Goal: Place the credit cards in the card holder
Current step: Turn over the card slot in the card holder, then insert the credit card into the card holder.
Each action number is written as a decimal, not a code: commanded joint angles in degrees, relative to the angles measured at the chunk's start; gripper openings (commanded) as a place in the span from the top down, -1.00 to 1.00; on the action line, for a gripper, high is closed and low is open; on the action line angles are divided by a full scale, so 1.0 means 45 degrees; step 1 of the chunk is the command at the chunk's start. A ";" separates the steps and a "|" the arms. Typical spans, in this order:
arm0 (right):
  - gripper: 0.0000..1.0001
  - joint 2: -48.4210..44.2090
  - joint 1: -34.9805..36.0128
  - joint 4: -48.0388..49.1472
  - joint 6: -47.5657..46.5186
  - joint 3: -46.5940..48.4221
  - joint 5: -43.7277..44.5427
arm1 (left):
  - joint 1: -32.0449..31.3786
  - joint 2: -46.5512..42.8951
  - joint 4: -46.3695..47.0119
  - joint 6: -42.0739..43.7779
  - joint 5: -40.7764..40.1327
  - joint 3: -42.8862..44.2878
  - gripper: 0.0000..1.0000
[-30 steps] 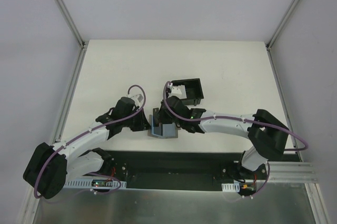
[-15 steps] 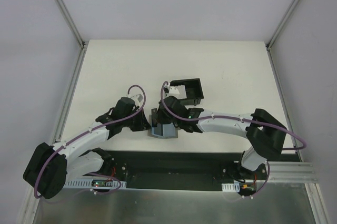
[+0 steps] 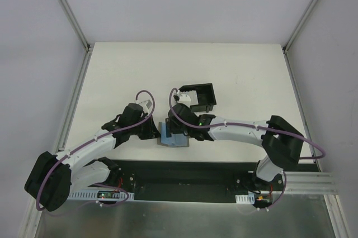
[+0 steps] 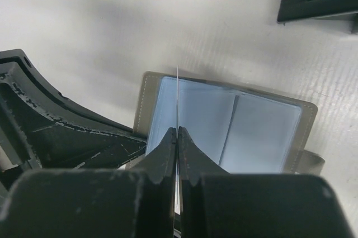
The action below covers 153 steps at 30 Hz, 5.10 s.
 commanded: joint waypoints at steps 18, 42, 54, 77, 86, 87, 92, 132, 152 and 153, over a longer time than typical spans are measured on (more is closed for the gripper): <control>0.99 -0.2242 -0.1032 0.0826 -0.0922 -0.0362 -0.2977 | 0.0033 0.1468 0.0449 0.0057 -0.1173 -0.0441 1.00; 0.99 -0.0992 -0.1932 0.4864 0.2244 -0.4541 -0.4738 | 0.0033 0.1761 0.0898 -0.0060 -0.1232 -0.0831 1.00; 0.99 -0.0152 -0.2499 0.7305 0.3396 -0.5479 -0.5343 | 0.0033 0.2132 0.1308 -0.0158 -0.1115 -0.1066 1.00; 0.99 0.0727 -0.2754 0.7446 0.2870 -0.5481 -0.5481 | 0.0033 0.2191 0.1309 -0.0002 -0.0861 -0.0969 1.00; 0.99 -0.0287 -0.2870 0.4672 0.1543 -0.5167 -0.4271 | 0.0033 0.1840 0.1309 -0.0100 -0.1075 -0.1242 1.00; 0.99 -0.0404 -0.2870 0.4614 0.1503 -0.5168 -0.4231 | 0.0033 0.1820 0.1309 -0.0100 -0.1095 -0.1242 1.00; 0.99 -0.0271 -0.2870 0.4340 0.1425 -0.4993 -0.4581 | 0.0033 0.1976 0.1309 -0.0061 -0.0978 -0.1125 1.00; 0.99 0.0162 -0.3553 0.4516 0.2343 -0.5382 -0.5618 | 0.0033 0.2367 0.1309 0.0115 -0.1056 -0.0949 1.00; 0.99 0.1313 -0.2832 0.4672 0.2616 -0.4778 -0.6575 | 0.0033 0.2484 0.1308 0.0115 -0.1037 -0.0812 1.00; 0.99 0.1352 -0.2793 0.4672 0.2655 -0.4777 -0.6517 | 0.0033 0.2484 0.1289 0.0115 -0.1056 -0.0812 1.00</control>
